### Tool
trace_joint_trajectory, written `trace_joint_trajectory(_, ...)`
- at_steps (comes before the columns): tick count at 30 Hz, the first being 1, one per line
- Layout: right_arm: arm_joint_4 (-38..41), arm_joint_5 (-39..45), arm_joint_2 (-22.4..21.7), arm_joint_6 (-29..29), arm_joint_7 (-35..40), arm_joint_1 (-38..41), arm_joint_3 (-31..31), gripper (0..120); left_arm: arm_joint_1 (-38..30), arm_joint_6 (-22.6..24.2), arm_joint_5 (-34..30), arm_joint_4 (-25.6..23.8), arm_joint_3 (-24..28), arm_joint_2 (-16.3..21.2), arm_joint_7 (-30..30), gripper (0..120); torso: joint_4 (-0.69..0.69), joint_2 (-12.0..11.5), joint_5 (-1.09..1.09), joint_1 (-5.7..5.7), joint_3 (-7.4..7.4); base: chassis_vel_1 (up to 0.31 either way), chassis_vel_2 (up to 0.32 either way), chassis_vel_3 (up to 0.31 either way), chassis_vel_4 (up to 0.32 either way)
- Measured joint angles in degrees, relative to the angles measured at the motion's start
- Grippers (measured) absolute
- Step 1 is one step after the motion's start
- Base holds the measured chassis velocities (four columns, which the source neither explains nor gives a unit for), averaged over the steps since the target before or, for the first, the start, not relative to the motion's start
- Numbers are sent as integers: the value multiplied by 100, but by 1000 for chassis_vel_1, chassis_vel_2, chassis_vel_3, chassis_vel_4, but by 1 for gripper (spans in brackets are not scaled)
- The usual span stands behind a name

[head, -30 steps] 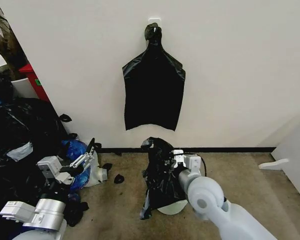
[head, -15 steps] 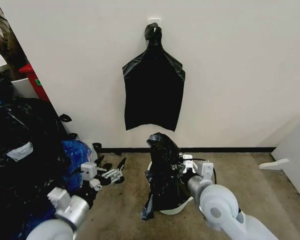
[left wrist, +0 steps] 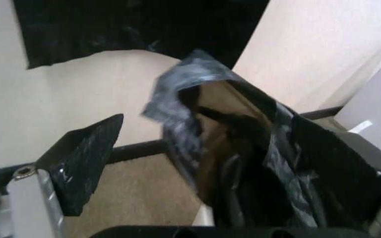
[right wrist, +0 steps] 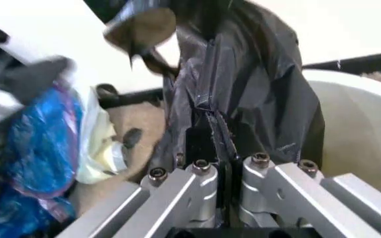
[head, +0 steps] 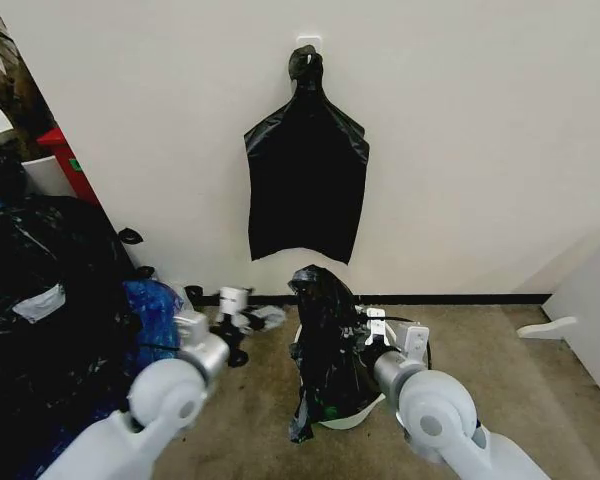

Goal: Place the garbage bag over the trash bin.

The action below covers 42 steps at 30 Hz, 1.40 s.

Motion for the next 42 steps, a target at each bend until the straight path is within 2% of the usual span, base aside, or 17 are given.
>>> trace_joint_trajectory(7, 173, 293, 28, 0, 178, 214, -2, 0, -392, 52, 62, 126, 496, -58, -136, 100, 0, 0, 0, 0, 0, 0, 0, 0, 0)
trace_joint_trajectory(17, 348, 872, 12, -2, 464, 439, 110, 0, -383, 250, 81, -104, 518, -10, -481, 100, 0, 0, 0, 0, -1, 0, 0, 0, 0)
trace_joint_trajectory(22, 503, 1159, 16, -2, 550, 399, 142, 0, -379, 788, 208, -442, 767, 126, -752, 100, 0, 0, 0, 0, -1, 0, 0, 0, 0)
trace_joint_trajectory(27, 637, 1427, -16, -2, 619, 407, 208, 0, -565, 1236, 686, -349, 1019, 152, -832, 100, 0, 0, 0, -1, -1, 0, 0, 0, 0)
trace_joint_trajectory(32, 684, 1474, -87, -3, 616, 372, 293, 0, -661, 1431, 779, -308, 1141, 78, -1056, 100, 0, 0, 0, -1, -1, 0, 0, 0, 0)
trace_joint_trajectory(34, 721, 1493, -125, -6, 598, 315, 394, 0, -667, 1496, 687, -317, 1150, 59, -1188, 100, 0, 0, 0, -1, -1, 0, 0, 0, 0)
trace_joint_trajectory(38, 906, 1815, -170, -6, 528, 296, 536, 0, -785, 1622, -14, -282, 1163, 32, -1339, 96, 0, 0, 0, -1, -1, 0, 0, 0, 0)
trace_joint_trajectory(42, 980, 1987, -204, -15, 345, 277, 650, 0, -891, 1630, -271, -260, 1203, -15, -1322, 95, 0, 0, 0, -1, -1, 0, 0, 0, 0)
